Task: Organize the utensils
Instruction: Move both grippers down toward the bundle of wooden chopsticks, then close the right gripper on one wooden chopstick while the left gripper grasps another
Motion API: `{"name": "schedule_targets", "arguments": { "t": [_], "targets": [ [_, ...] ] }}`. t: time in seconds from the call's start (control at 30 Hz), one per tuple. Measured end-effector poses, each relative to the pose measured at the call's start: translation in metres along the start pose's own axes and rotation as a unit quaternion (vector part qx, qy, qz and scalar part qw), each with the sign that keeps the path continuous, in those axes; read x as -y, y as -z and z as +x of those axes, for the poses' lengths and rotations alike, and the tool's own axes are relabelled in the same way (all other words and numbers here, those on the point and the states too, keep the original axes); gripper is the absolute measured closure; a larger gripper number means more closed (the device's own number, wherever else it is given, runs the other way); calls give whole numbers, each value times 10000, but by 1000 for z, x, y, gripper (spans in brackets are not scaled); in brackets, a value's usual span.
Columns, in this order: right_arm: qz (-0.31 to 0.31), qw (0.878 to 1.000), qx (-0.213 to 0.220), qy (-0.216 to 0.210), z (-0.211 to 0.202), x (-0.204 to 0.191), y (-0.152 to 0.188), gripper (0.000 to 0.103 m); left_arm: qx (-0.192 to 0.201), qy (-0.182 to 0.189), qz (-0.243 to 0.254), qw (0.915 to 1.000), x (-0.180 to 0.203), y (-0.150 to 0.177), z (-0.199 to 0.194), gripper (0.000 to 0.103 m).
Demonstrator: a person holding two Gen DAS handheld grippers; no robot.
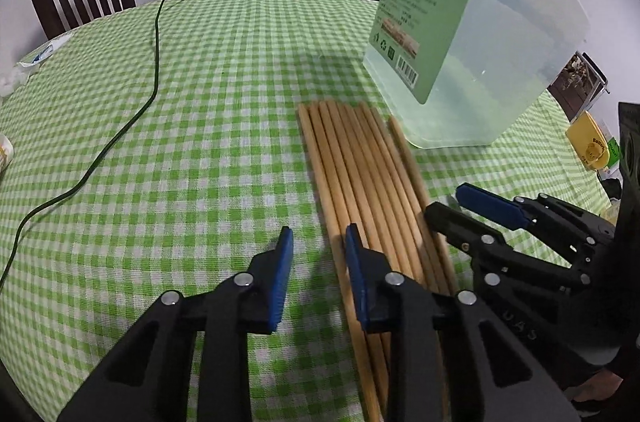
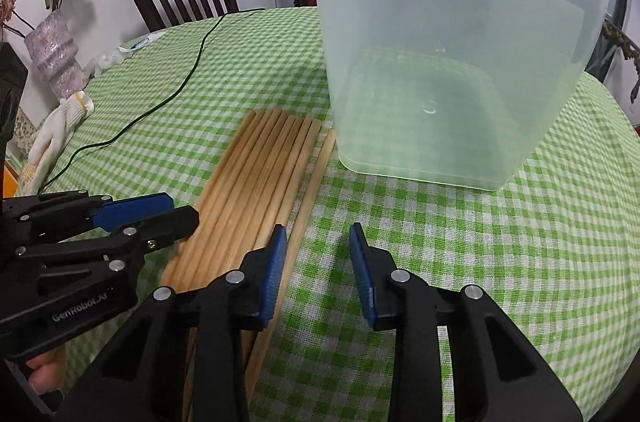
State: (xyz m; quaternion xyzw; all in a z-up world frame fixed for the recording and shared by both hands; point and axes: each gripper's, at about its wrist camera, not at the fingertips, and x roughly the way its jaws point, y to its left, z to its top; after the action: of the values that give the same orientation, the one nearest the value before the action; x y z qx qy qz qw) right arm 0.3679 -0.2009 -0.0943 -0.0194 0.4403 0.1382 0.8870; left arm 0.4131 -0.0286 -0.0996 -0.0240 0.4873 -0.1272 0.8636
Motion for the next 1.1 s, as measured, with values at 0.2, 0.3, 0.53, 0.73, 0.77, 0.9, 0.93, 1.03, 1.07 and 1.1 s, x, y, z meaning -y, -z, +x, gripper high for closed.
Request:
{"name": "schedule_targets", "arguments": {
  "t": [0.2, 0.3, 0.53, 0.73, 0.77, 0.9, 0.93, 1.03, 1.07, 1.1],
  "targets": [
    [-153, 9998, 12, 127, -1, -2, 1, 71, -30, -62, 56, 10000, 0, -2, 0, 79],
    [-281, 9994, 10, 193, 4, -6, 2, 71, -50, -46, -5, 10000, -1, -4, 1, 79],
    [-317, 9994, 4, 159, 7, -8, 2, 82, -85, 109, -101, 9999, 4, -11, 6, 79],
    [-283, 9995, 12, 156, 3, 0, 7, 92, -170, 147, -217, 9995, -2, -9, 4, 86],
    [-262, 9995, 7, 160, 1, 2, 8, 93, -185, 99, -230, 9995, -4, -9, 3, 86],
    [-198, 9997, 6, 125, -2, 10, 11, 94, -213, 13, -152, 9997, -3, -6, 0, 86],
    [-151, 9998, -1, 111, -2, 11, 11, 94, -195, -17, -137, 9997, -1, -6, 0, 86],
    [-181, 9997, 9, 169, -3, 9, 11, 94, -207, -2, -186, 9996, -1, -6, 1, 86],
    [-206, 9996, 16, 182, -3, 7, 11, 94, -215, -1, -195, 9996, 0, -7, 1, 86],
    [-213, 9996, 19, 176, -3, 6, 11, 94, -224, -13, -198, 9996, 0, -7, 1, 86]
  ]
}}
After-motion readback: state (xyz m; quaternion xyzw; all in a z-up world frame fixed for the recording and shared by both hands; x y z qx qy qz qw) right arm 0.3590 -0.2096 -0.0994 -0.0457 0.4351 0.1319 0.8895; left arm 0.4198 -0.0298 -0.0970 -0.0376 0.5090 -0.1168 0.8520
